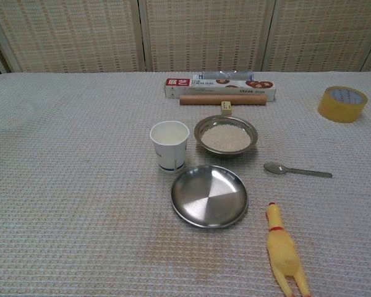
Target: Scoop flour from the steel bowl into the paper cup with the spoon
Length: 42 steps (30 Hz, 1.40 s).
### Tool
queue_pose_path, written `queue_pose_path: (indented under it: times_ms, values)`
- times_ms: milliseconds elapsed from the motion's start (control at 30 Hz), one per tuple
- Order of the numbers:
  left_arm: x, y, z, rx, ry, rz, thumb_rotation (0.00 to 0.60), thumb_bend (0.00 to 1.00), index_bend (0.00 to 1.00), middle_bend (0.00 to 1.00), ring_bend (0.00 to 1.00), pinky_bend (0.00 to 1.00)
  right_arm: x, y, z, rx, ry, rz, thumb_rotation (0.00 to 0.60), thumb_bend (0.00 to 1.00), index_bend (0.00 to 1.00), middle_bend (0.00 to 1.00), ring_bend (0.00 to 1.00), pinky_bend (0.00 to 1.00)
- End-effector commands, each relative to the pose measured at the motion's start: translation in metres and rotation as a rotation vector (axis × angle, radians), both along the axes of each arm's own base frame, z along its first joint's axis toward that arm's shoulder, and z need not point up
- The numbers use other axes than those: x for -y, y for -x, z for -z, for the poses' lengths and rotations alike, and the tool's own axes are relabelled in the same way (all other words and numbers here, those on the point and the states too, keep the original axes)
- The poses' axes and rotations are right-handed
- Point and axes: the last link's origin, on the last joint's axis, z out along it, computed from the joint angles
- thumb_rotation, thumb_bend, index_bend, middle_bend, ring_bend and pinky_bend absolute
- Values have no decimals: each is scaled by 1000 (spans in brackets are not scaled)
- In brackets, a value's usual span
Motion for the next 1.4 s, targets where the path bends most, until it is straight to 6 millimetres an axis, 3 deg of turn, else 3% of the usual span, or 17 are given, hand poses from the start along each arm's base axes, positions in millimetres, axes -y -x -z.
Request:
queue_pose_path:
  times_ms: [33,167,367,500,700,1000,1400]
  values:
    - [1,0,1,1,8,-5,600,444,0,0,0,93,2,1,3,5,-6,2,584,219,29,0,0,0]
    - [2,-1,1,3,12,-1,600,444,0,0,0,93,17,1,16,-7,-30,-11,592,219,72,0,0,0]
    - [2,-4,2,17,27,7,600,444,0,0,0,94,62,-12,42,48,-103,-34,600,224,186,0,0,0]
    - [2,-4,1,24,38,9,600,444,0,0,0,94,94,-23,66,61,-172,-22,600,229,272,0,0,0]
    - [3,-2,-1,37,46,1,600,445,0,0,0,97,125,-32,106,35,-205,6,600,265,368,0,0,0]
    - [4,1,-4,41,52,-10,600,445,0,0,0,98,146,-39,151,32,-260,48,600,276,443,0,0,0]
    - [5,2,-4,35,49,-12,600,445,0,0,0,98,150,-40,175,8,-322,66,600,276,468,0,0,0]
